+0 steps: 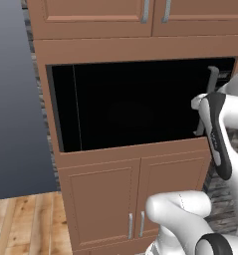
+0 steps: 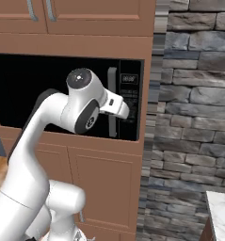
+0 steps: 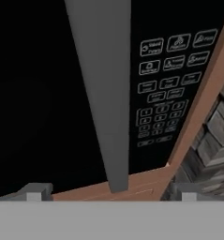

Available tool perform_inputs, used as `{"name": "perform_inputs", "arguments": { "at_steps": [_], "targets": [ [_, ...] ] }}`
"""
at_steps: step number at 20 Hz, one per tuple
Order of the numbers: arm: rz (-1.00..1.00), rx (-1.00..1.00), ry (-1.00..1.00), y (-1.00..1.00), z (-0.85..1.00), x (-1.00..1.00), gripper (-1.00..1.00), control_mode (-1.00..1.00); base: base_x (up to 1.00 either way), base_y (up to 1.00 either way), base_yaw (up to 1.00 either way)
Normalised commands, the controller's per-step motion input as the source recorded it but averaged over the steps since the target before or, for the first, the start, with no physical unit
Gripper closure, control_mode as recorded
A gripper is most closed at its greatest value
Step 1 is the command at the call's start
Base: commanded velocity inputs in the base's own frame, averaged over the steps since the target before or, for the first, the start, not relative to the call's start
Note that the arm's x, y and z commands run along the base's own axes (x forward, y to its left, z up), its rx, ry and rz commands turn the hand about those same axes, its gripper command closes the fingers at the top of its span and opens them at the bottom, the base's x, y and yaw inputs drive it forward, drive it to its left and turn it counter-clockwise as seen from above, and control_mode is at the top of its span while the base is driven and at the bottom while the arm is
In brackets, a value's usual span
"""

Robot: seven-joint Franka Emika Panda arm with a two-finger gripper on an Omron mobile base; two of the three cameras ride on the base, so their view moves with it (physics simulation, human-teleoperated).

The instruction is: Place the sponge inside the microwave to prepare for sanitizing.

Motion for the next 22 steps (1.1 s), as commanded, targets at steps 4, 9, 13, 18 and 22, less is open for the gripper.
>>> {"name": "perform_inputs", "arguments": {
  "at_steps": [4, 9, 13, 18, 22],
  "targets": [
    [0.02, -0.07, -0.04, -0.08, 0.0, 0.14, -1.0, -1.0, 0.0, 0.0, 0.0],
    [0.0, -0.07, -0.07, 0.0, 0.0, 0.14, -1.0, -1.0, 0.0, 0.0, 0.0],
    [0.0, -0.03, -0.14, 0.0, -0.04, 0.13, -1.0, -1.0, 0.0, 0.0, 0.0],
    [0.0, -0.01, -0.08, -0.01, -0.1, 0.17, -1.0, -1.0, 0.0, 0.0, 0.0],
    [0.0, -0.03, -0.01, -0.02, -0.08, 0.24, -1.0, -1.0, 0.0, 0.0, 0.0]
  ]
}}
